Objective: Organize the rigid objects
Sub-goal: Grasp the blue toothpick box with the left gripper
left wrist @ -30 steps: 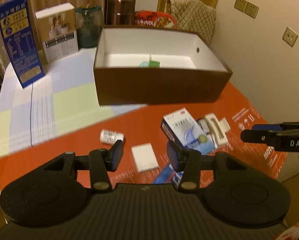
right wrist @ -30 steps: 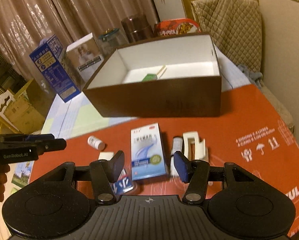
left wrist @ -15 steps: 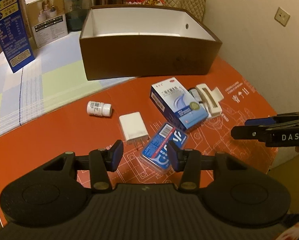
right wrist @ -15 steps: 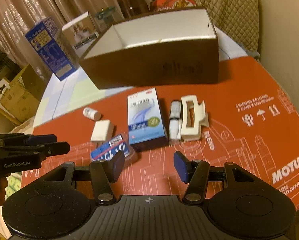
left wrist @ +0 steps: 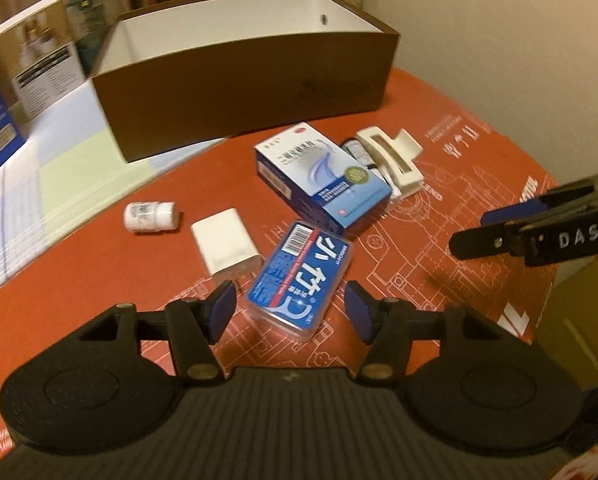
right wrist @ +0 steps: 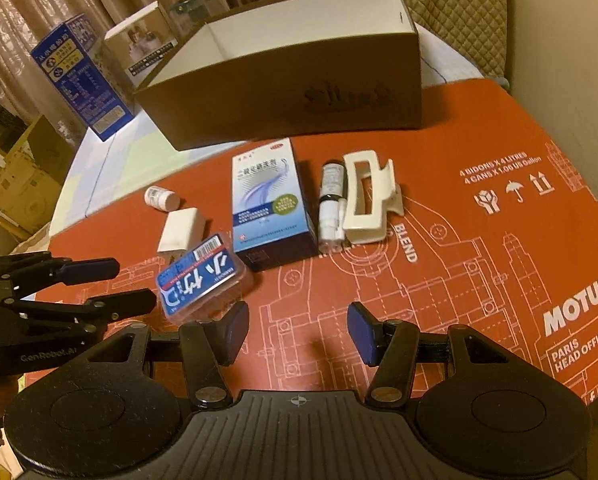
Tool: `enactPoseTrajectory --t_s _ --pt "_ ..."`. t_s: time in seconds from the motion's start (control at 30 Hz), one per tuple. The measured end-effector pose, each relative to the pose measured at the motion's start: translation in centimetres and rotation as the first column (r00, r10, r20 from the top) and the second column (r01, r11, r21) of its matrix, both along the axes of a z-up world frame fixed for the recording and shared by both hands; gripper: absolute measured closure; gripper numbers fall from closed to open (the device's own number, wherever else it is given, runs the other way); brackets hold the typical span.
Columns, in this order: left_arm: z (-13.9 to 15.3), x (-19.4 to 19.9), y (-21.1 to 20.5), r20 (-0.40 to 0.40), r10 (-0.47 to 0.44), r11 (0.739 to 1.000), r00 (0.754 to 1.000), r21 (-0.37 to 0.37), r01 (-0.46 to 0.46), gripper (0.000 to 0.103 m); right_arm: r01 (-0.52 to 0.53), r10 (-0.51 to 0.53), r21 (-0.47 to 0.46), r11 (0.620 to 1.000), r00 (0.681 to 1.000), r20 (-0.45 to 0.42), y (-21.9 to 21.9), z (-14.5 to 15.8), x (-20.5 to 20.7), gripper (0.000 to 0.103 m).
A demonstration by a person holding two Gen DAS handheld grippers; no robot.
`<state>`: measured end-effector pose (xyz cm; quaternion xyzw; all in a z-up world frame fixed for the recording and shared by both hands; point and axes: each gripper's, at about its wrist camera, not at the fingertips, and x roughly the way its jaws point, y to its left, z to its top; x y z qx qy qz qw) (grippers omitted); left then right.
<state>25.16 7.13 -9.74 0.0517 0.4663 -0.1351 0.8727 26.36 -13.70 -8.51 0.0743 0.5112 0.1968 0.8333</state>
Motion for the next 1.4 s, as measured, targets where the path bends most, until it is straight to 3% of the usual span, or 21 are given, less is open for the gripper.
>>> enactPoseTrajectory --t_s 0.2,0.6,0.87,1.07,1.4 --pt "-1.8 1.5 -0.9 -0.017 -0.060 0.998 0.998 0.028 0.061 0.042 0.029 -0.029 0.000 1.000 0.999 -0.013 -1.1 -0.3 0.1 0.051" --pt "-4.1 1.7 -2.5 -0.087 -0.065 0.998 0.994 0.017 0.067 0.042 0.097 -0.097 0.002 0.995 0.994 -0.044 -3.3 -1.1 0.2 0.051" --pt "-4.3 2.7 -3.4 -0.101 -0.019 0.999 0.995 0.031 0.023 0.042 0.096 -0.096 -0.003 0.995 0.994 -0.051 -3.7 -1.3 0.5 0.051" --pt "-4.9 3.7 -3.7 -0.126 -0.002 0.999 0.992 0.042 0.008 0.048 0.095 -0.095 -0.004 0.995 0.994 -0.057 -4.0 -1.6 0.6 0.051" --pt "-3.7 3.0 -3.9 -0.063 0.024 0.998 0.998 0.055 -0.021 0.050 0.087 -0.086 0.009 0.996 0.995 -0.051 -4.3 -1.7 1.4 0.051"
